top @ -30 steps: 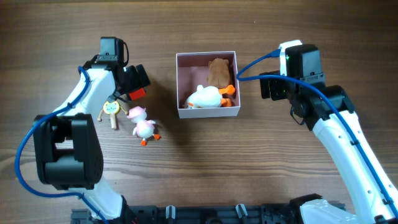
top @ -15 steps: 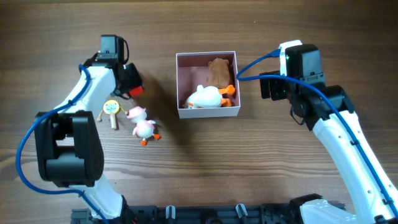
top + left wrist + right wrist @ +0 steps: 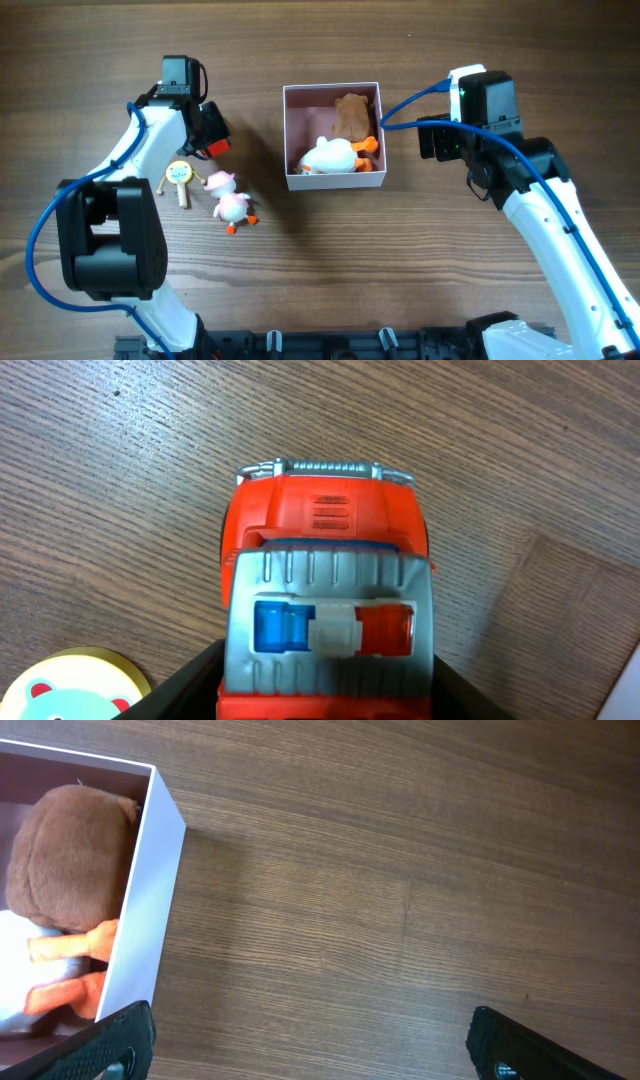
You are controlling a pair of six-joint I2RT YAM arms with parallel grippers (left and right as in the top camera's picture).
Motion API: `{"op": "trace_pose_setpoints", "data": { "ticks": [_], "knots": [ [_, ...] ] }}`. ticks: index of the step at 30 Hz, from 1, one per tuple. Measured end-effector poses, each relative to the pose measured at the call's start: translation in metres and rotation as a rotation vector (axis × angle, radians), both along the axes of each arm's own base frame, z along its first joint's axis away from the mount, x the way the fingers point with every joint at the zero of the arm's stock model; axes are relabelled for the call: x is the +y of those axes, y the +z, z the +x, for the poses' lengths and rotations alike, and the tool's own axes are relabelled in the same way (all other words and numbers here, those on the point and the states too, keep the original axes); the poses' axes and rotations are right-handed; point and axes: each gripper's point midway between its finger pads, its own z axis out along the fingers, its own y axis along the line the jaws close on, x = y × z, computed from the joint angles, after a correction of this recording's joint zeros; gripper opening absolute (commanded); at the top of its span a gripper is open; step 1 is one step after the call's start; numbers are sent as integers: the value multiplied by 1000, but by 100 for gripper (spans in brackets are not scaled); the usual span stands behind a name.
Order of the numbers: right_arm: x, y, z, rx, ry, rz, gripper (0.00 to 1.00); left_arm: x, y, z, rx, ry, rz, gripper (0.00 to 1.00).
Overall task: Pack container
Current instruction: 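Carry the fire truck with the left gripper into the box, release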
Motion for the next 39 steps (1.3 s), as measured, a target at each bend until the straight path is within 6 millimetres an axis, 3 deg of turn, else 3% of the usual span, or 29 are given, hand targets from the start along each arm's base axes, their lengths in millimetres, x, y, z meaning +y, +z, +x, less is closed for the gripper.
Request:
{"op": "trace_pose_setpoints", "data": {
  "ticks": [1, 8, 13, 17, 20, 22, 25, 29, 35, 39],
  "knots": [
    [0, 0, 0, 0, 0, 0, 100, 0, 0, 0, -1, 0, 1, 44],
    [0, 0, 0, 0, 0, 0, 99, 1, 9, -3, -5, -5, 10, 42],
    [0, 0, 0, 0, 0, 0, 99, -8, 73, 0, -158, -27, 6, 36],
    [0, 0, 0, 0, 0, 0, 99, -46, 128, -6, -297, -118, -6, 36],
    [0, 0, 0, 0, 0, 0, 100, -107, 156, -14, -393, -264, -42, 35],
    [0, 0, 0, 0, 0, 0, 100, -146, 164, -20, -432, -355, -67, 35],
    [0, 0, 0, 0, 0, 0, 100, -191, 170, -33, -465, -457, -84, 35],
    [0, 0, 0, 0, 0, 0, 99, -213, 167, -38, -480, -500, -71, 36],
    [0, 0, 0, 0, 0, 0, 100, -212, 112, -24, -381, -496, 31, 39],
    [0, 0, 0, 0, 0, 0, 99, -212, 101, -20, -369, -496, 57, 39]
  ]
}}
